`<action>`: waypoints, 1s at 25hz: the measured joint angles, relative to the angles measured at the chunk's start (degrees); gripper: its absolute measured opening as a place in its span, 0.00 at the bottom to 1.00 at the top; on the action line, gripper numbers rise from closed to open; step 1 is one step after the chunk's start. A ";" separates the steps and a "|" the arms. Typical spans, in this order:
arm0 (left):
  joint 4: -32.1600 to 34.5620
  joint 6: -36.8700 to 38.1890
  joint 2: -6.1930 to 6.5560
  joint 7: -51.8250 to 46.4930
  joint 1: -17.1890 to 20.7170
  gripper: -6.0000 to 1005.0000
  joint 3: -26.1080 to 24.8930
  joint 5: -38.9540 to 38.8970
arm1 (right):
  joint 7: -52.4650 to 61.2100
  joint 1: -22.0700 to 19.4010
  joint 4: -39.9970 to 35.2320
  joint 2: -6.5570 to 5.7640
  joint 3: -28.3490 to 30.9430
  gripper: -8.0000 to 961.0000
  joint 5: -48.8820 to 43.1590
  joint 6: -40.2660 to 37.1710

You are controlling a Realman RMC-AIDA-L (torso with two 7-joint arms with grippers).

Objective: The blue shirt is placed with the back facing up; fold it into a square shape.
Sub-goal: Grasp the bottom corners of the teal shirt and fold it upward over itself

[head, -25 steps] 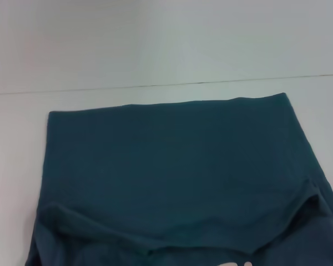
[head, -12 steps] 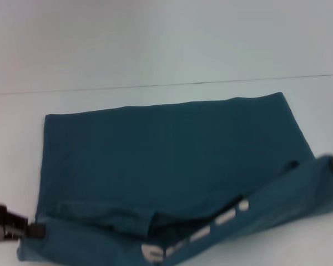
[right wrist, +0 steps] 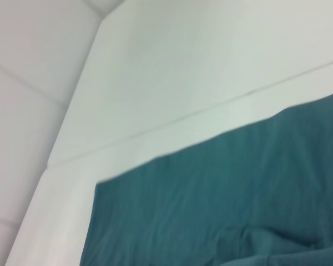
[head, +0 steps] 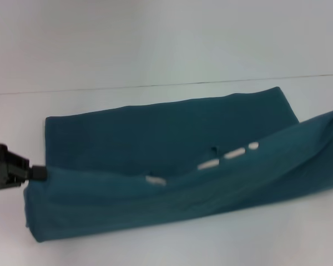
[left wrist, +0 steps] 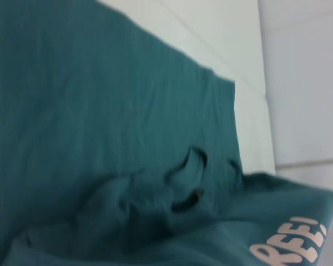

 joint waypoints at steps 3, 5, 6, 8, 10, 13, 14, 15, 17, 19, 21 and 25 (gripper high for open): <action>-1.21 -2.60 0.48 -1.13 -0.55 0.03 -0.25 -1.11 | 0.65 -0.57 0.00 -0.01 0.38 0.04 0.82 2.13; -2.16 -4.38 0.79 -1.75 -1.03 0.03 -0.30 -1.46 | 1.15 -0.78 0.00 -0.01 0.92 0.04 1.10 3.54; -2.72 -5.18 0.93 -2.06 -1.30 0.03 -0.30 -1.54 | 1.36 -0.81 0.05 -0.01 1.23 0.04 1.20 3.97; -3.36 -6.26 1.09 -2.41 -1.75 0.03 -0.30 -1.58 | 1.65 -0.81 0.41 0.00 1.89 0.04 1.79 4.46; -3.44 -6.30 1.12 -2.45 -1.98 0.03 -0.31 -1.67 | 1.72 -0.76 0.97 -0.03 1.96 0.04 2.82 4.33; -3.02 -5.32 1.03 -2.27 -1.89 0.03 -0.33 -2.00 | 1.74 -0.76 1.37 -0.13 1.53 0.04 3.73 2.41; -2.80 -5.08 0.96 -2.21 -1.65 0.03 -0.34 -2.21 | 1.75 -0.76 1.40 -0.14 1.51 0.04 3.75 1.77; -2.69 -5.02 0.95 -2.19 -1.36 0.03 -0.35 -2.52 | 1.77 -0.77 1.42 -0.15 1.50 0.04 3.75 1.29; -2.53 -4.89 1.01 -2.16 -0.95 0.03 -0.36 -2.92 | 2.03 -0.80 1.46 -0.19 1.51 0.04 3.75 0.97; -1.97 -4.47 1.07 -2.12 -0.66 0.03 -0.37 -3.19 | 2.41 -0.85 1.47 -0.25 1.70 0.04 3.90 0.67; -0.97 -3.46 1.00 -2.10 -0.46 0.03 -0.39 -3.62 | 2.54 -0.89 1.48 -0.33 2.09 0.04 4.45 -0.11; 1.46 -1.94 0.95 -2.64 -0.29 0.03 -0.56 -5.62 | 2.78 -1.35 1.54 -0.86 2.97 0.04 7.64 -1.24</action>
